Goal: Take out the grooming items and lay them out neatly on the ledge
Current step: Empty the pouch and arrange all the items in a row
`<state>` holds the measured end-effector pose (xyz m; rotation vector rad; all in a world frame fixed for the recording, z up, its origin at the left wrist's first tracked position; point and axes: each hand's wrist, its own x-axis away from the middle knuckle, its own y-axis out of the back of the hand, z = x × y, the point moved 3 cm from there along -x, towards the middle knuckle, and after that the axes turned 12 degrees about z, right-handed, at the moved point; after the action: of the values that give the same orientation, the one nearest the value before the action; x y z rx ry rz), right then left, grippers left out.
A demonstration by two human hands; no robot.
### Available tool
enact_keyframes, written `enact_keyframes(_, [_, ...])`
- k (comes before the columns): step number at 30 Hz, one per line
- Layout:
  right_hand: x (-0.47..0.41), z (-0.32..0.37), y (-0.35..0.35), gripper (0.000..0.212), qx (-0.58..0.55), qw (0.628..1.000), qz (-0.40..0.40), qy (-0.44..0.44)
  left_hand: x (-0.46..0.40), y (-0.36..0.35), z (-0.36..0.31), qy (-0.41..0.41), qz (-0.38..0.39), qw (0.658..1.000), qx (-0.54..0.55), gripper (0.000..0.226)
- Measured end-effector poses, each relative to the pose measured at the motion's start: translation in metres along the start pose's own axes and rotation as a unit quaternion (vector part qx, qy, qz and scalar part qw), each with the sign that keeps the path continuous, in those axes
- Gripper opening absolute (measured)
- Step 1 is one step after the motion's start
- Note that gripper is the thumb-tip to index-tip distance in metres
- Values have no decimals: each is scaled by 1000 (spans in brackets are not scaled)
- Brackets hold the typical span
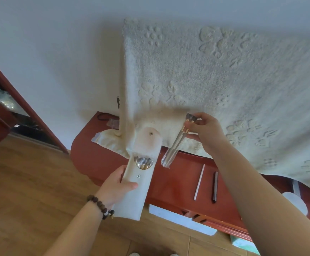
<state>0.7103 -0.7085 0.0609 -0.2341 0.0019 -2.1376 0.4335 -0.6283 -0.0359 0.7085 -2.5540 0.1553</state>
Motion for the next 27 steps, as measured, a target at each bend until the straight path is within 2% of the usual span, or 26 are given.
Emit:
enact_keyframes(4, [-1, -48, 8, 22, 53, 995, 3, -80, 0, 7, 9, 6, -18, 999, 41, 52])
enact_keyframes(9, [-8, -127, 17, 23, 123, 972, -14, -200, -4, 4, 20, 21, -24, 998, 56, 68])
enact_keyframes(13, [-21, -156, 8, 23, 151, 959, -8, -239, -6, 3, 33, 47, -34, 997, 43, 51])
enact_keyframes(19, [-40, -174, 7, 25, 267, 939, 2, -215, -9, 3, 40, 56, -50, 996, 48, 38])
enact_keyframes(22, [-38, -171, 14, 20, 276, 938, -2, -208, -13, 1, 36, 54, -48, 996, 44, 41])
enact_keyframes(25, [-29, -165, 28, 27, 260, 947, -26, -188, -19, -1, 34, 55, -43, 997, 37, 38])
enact_keyframes(27, [-19, -163, 37, 27, 250, 949, -37, -187, -23, -4, 31, 52, -38, 997, 36, 47])
